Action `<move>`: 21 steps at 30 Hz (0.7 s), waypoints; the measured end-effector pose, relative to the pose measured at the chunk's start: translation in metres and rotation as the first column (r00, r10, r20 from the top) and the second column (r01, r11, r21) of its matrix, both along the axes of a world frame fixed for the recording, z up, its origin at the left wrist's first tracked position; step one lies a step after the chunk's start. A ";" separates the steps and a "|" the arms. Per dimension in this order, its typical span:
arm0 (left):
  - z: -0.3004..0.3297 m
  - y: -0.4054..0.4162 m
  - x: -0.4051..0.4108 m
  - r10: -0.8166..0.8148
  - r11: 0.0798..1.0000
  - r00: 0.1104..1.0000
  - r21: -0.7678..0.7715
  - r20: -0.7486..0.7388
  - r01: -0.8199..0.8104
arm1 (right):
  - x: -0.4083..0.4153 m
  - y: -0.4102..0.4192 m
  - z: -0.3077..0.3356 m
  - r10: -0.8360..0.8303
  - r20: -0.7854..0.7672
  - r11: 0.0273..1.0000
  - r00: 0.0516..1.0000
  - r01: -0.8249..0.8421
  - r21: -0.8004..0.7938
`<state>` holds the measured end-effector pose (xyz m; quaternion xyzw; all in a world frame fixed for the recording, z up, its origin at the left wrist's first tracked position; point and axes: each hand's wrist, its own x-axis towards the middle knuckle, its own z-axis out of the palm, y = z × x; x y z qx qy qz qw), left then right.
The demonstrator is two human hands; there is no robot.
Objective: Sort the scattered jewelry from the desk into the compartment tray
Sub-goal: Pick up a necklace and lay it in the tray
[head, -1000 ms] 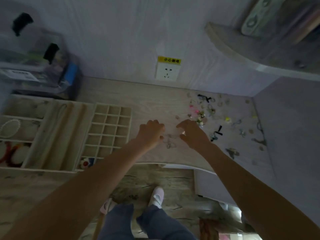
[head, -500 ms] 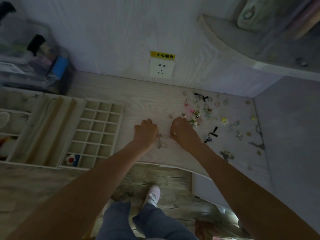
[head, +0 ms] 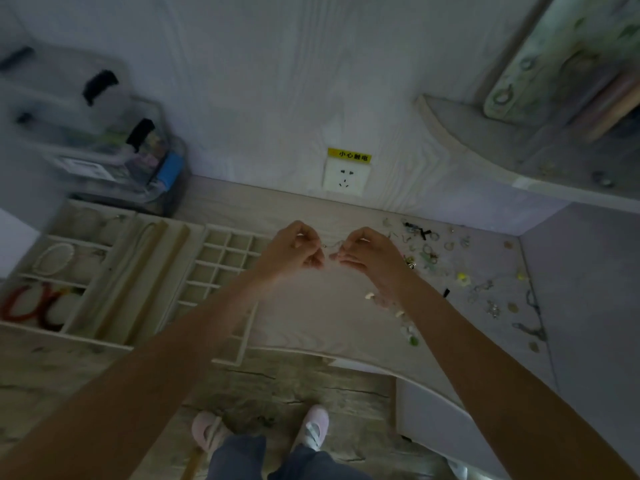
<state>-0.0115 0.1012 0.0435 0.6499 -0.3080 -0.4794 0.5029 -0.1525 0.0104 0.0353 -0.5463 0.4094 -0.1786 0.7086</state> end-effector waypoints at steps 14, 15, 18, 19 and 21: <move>0.041 0.046 0.097 0.115 0.968 0.915 -0.251 0.386 -0.016 | 0.092 0.027 0.059 0.191 0.014 0.981 0.981 -0.190 -0.041; 0.043 0.049 0.100 0.100 0.965 0.929 -0.261 0.356 -0.003 | 0.095 0.028 0.061 0.222 -0.006 0.973 0.975 -0.222 -0.068; 0.054 0.062 0.112 0.057 0.958 0.954 -0.284 0.295 0.031 | 0.118 0.041 0.069 0.317 -0.069 0.932 0.946 -0.324 -0.160; 0.055 0.066 0.116 0.036 0.960 0.958 -0.276 0.284 0.046 | 0.125 0.046 0.071 0.341 -0.085 0.917 0.936 -0.351 -0.188; 0.056 0.075 0.129 0.013 0.971 0.960 -0.232 0.281 0.055 | 0.140 0.055 0.076 0.384 -0.111 0.885 0.917 -0.399 -0.240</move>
